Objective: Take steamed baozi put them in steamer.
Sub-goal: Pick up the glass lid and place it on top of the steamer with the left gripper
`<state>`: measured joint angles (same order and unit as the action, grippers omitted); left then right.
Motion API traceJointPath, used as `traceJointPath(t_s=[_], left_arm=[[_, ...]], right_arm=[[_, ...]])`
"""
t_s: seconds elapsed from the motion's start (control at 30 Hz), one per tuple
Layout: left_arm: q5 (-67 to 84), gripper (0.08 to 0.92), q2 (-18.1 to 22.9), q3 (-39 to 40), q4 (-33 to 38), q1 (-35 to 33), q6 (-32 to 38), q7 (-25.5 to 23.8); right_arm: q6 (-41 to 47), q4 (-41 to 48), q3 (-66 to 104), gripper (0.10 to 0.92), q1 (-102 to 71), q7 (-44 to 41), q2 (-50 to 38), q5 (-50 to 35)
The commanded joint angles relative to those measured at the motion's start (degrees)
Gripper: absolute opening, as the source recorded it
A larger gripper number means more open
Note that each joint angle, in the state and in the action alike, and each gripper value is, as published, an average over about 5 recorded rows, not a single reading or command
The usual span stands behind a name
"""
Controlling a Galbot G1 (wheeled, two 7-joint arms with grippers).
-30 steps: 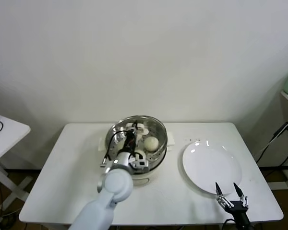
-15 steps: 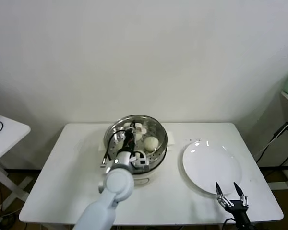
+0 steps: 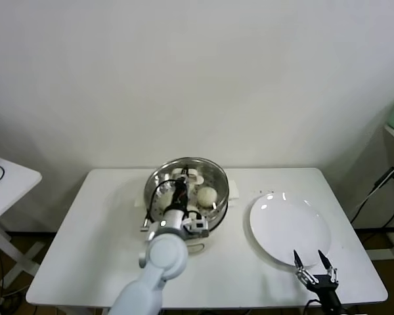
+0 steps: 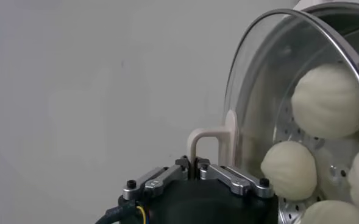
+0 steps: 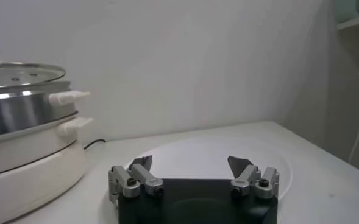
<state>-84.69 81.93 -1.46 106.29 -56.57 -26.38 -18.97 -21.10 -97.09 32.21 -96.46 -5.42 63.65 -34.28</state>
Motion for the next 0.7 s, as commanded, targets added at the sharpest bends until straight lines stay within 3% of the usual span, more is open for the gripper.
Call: traceJointPath(t_s=[0.03, 0.7], left_arm=[[-1.8, 0.15, 0.94, -0.07, -0.34, -1.23, 0.25, -0.02], [-1.73, 0.15, 1.81, -0.06, -2.68, 0.12, 0.22, 0.78]], right_arm=[[-0.1, 0.19, -0.04, 0.823, 0.13, -0.1, -0.09, -0.06], [-0.48, 0.78, -0.2, 0.823, 0.55, -0.78, 0.18, -0.05]])
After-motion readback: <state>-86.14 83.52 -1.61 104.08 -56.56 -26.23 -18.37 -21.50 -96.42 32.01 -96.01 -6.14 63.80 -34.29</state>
